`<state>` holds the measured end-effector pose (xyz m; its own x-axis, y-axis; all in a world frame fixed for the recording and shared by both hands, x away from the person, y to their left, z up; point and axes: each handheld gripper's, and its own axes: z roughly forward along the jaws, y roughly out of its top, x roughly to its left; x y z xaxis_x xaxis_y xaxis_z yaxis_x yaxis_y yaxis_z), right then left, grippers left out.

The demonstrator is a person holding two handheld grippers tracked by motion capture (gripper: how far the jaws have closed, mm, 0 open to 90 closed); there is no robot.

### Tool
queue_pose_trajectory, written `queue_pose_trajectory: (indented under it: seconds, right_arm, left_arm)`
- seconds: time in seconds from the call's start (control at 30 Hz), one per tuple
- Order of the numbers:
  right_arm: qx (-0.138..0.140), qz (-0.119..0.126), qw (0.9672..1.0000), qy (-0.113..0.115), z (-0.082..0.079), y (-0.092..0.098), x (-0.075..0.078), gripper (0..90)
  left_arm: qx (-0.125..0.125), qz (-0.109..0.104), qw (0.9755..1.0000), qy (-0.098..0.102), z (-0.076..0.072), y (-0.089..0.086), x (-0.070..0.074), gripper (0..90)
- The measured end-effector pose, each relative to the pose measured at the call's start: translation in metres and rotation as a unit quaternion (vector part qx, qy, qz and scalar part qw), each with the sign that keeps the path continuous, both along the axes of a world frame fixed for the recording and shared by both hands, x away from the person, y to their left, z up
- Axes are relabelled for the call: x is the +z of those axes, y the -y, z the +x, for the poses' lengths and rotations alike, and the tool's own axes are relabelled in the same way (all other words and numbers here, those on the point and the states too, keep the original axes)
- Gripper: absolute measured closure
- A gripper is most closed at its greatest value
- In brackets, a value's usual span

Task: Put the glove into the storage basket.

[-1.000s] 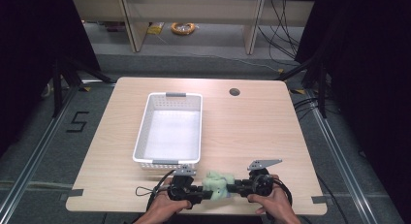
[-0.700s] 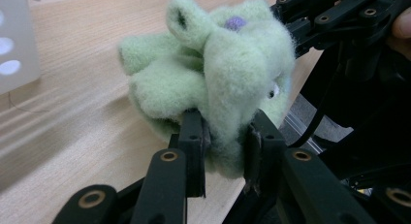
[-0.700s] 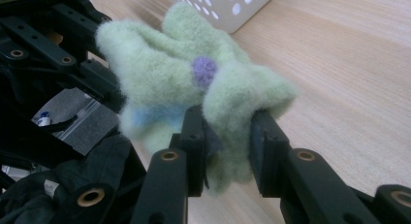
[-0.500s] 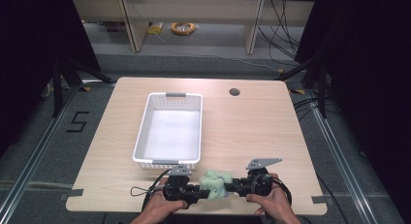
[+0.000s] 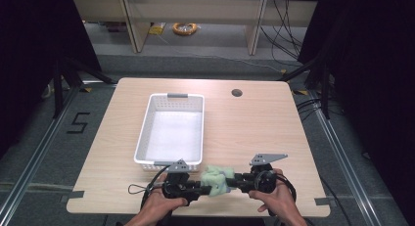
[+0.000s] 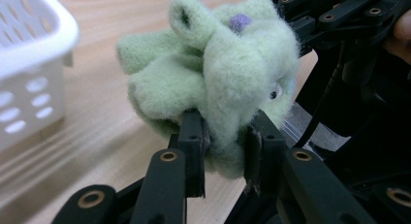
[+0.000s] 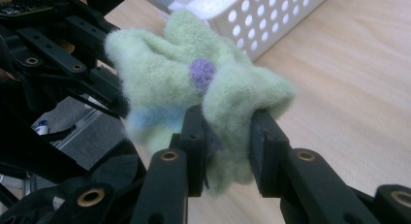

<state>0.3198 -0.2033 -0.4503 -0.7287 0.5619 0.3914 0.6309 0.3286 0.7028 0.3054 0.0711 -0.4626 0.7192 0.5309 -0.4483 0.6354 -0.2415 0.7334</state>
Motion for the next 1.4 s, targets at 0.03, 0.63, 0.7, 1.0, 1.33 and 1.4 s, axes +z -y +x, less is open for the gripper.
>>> queue_pose_trajectory:
  seconds: [0.03,0.63,0.7,1.0,1.33,1.4]
  right_arm:
    - [0.005,0.002,0.9999,0.012,0.003,-0.002,0.005,71.2]
    - [0.014,0.011,0.9991,0.038,0.039,-0.034,0.051,71.1]
    - [0.011,0.009,0.9995,0.028,0.043,-0.04,0.057,71.1]
    - [0.022,-0.016,0.9991,0.033,0.066,-0.068,0.079,71.1]
    - [0.04,-0.024,0.9985,0.029,0.085,-0.099,0.08,71.1]
    - [0.034,-0.021,0.9991,0.012,0.089,-0.106,0.077,71.1]
  left_arm:
    - [0.001,0.0,1.0,0.004,0.002,-0.002,0.005,71.4]
    - [0.031,0.024,0.9989,0.024,0.033,-0.035,0.055,71.2]
    - [0.03,0.023,0.9991,0.02,0.037,-0.039,0.058,71.2]
    - [0.056,0.026,0.998,0.015,0.053,-0.062,0.075,71.2]
    - [0.074,0.033,0.9967,-0.006,0.067,-0.088,0.072,71.1]
    - [0.081,0.037,0.996,-0.01,0.071,-0.093,0.069,71.0]
